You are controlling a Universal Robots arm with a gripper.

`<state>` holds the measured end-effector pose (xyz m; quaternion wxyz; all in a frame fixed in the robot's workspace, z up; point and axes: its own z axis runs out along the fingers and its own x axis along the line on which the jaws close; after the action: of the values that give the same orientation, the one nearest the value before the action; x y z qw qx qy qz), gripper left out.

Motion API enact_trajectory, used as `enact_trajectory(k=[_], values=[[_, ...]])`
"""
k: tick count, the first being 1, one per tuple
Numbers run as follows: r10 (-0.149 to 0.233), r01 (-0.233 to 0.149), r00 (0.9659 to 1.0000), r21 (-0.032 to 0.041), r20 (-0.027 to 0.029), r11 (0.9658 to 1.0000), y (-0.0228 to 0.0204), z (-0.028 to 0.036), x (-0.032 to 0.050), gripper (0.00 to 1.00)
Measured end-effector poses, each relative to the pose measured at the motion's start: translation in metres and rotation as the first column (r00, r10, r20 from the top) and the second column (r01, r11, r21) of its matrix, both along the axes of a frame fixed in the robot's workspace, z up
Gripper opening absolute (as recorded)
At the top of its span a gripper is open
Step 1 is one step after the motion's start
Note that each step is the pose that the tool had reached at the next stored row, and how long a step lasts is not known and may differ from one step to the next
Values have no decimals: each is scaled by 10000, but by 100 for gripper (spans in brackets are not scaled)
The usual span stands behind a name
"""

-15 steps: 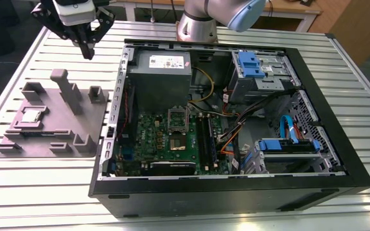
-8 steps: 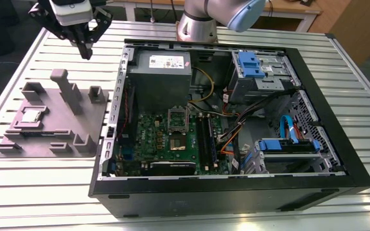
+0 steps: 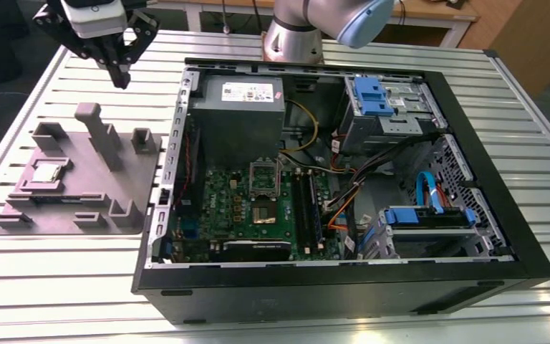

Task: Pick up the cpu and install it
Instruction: 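Reach for the cpu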

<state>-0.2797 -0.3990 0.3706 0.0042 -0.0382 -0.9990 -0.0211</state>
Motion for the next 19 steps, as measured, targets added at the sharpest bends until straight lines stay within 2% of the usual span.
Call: enact_trajectory(k=[8,19], values=[[0,0,10000,0,-1,10000,0,-4,-75,10],[-1,1,10000,0,-12,10000,0,-10,-134,10]])
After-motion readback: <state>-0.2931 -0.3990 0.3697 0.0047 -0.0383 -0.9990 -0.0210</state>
